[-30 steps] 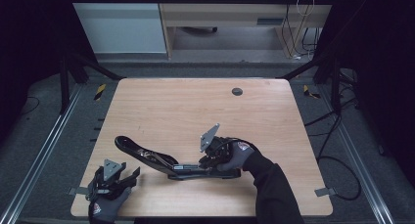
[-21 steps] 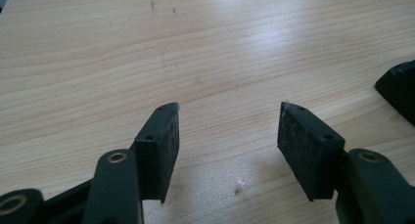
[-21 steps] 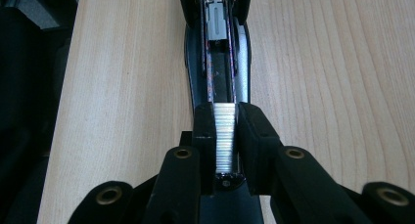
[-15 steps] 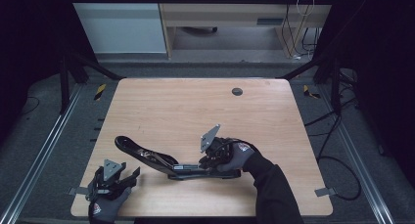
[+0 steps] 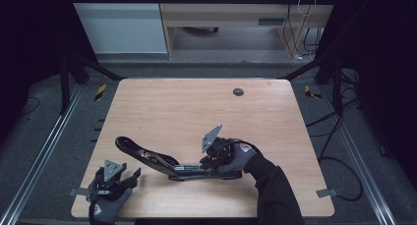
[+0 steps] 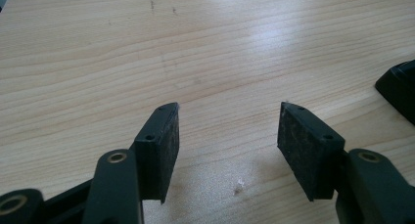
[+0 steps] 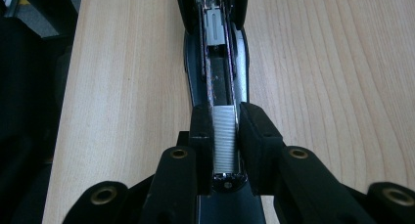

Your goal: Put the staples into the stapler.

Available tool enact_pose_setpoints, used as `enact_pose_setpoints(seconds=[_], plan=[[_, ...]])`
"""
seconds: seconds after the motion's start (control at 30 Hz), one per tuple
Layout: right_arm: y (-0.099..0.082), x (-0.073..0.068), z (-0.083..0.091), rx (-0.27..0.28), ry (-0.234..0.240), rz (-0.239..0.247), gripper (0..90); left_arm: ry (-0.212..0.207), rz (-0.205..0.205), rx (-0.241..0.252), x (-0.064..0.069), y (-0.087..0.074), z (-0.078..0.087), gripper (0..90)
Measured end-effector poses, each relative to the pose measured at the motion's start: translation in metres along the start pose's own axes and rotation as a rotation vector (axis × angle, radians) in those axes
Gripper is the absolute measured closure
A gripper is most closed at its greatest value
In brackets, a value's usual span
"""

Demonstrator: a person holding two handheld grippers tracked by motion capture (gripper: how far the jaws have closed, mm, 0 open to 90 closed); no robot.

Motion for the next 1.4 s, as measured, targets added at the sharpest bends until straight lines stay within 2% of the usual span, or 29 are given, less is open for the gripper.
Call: enact_pose_setpoints(seconds=[0.27,0.4,0.87,1.4], plan=[[-0.0013,0.0006,-0.0023,-0.025,-0.013,-0.002,77.0,0.000,0.000,0.000,0.0004,0.0000,0.0000,40.9],[-0.0014,0.0014,-0.0006,-0.011,-0.003,-0.018,78.3,-0.001,0.000,0.000,0.0003,0.0000,0.0000,40.9],[-0.0004,-0.0009,-0.0012,0.004,-0.020,0.025,78.3,0.002,-0.002,0.000,0.0002,0.0001,0.0002,40.9],[-0.0029,-0.0023,-0.0043,0.016,-0.023,0.047,78.3,0.001,-0.001,0.002,0.0004,0.0000,-0.0001,40.9]])
Point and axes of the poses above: each handheld gripper's, and its own axes: z roughly backward along the jaws, y roughly out of its top, x roughly to its right, the point moved 5 cm from there along -z, roughly forward along the jaws, and after that the axes turned 15 degrees about -y, right-handed, at the moved point
